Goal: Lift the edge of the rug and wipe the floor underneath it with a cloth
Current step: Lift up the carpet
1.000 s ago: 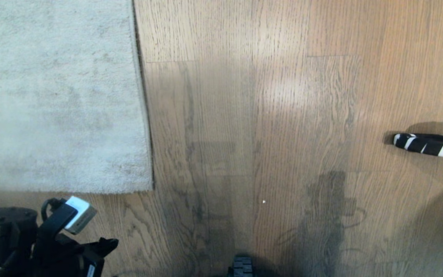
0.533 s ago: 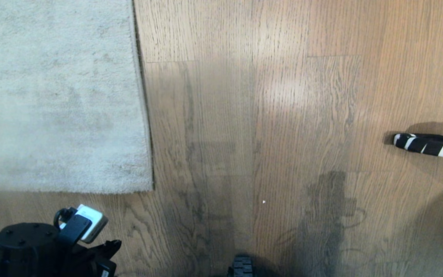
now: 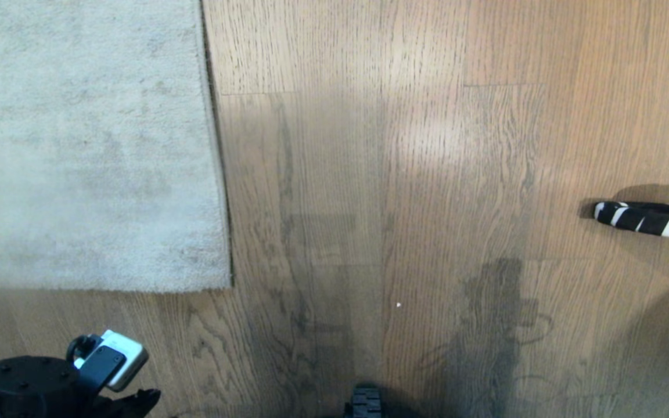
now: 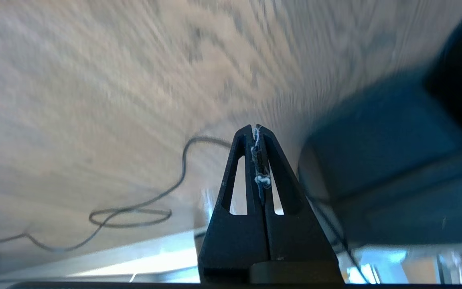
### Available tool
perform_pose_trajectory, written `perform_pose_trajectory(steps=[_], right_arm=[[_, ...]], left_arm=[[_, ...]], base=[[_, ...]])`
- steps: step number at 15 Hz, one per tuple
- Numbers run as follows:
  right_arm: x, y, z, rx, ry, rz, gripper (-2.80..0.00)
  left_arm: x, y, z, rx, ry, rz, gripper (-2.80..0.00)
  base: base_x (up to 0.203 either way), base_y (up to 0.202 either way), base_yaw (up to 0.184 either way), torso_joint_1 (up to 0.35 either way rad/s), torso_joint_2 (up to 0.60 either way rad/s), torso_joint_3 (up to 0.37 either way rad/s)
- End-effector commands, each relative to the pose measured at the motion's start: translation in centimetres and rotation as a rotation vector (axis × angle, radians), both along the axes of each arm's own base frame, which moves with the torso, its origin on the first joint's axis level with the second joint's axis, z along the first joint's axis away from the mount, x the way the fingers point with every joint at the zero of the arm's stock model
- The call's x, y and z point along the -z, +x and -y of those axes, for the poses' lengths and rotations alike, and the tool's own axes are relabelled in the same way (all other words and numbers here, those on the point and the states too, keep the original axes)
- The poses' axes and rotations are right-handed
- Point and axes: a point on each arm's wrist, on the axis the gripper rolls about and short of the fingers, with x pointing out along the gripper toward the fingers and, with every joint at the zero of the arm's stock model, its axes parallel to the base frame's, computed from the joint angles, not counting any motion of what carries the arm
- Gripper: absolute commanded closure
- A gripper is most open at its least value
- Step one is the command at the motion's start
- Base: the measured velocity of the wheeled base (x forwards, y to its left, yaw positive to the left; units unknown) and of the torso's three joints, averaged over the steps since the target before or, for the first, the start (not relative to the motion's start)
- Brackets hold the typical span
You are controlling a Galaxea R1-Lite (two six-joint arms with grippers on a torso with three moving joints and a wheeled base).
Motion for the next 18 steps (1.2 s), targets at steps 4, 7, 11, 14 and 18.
perform_pose_trajectory(steps=[4, 7, 11, 14, 18], right_arm=[[0.0, 0.0, 0.0, 0.0, 0.0, 0.001, 0.0], [0.0, 0.0, 0.0, 0.0, 0.0, 0.001, 0.0], [0.0, 0.0, 0.0, 0.0, 0.0, -0.001, 0.0], [0.0, 0.0, 0.0, 0.0, 0.0, -0.001, 0.0], [0.0, 0.0, 0.0, 0.0, 0.0, -0.001, 0.0]], left_arm=[[1.9, 3.7, 1.6, -0.022, 0.012, 0.024, 0.0], [3.5, 5.8, 3.3, -0.052, 0.031, 0.088, 0.0], [5.7, 7.3, 5.7, -0.17, 0.108, 0.191, 0.0], [5.2, 9.5, 7.0, -0.231, 0.092, 0.282, 0.0], [4.2, 12.0, 8.6, -0.297, 0.11, 0.342, 0.0]], base=[[0.0, 0.0, 0.0, 0.0, 0.0, 0.0], [0.0, 0.0, 0.0, 0.0, 0.0, 0.0], [0.0, 0.0, 0.0, 0.0, 0.0, 0.0], [0.0, 0.0, 0.0, 0.0, 0.0, 0.0], [0.0, 0.0, 0.0, 0.0, 0.0, 0.0]])
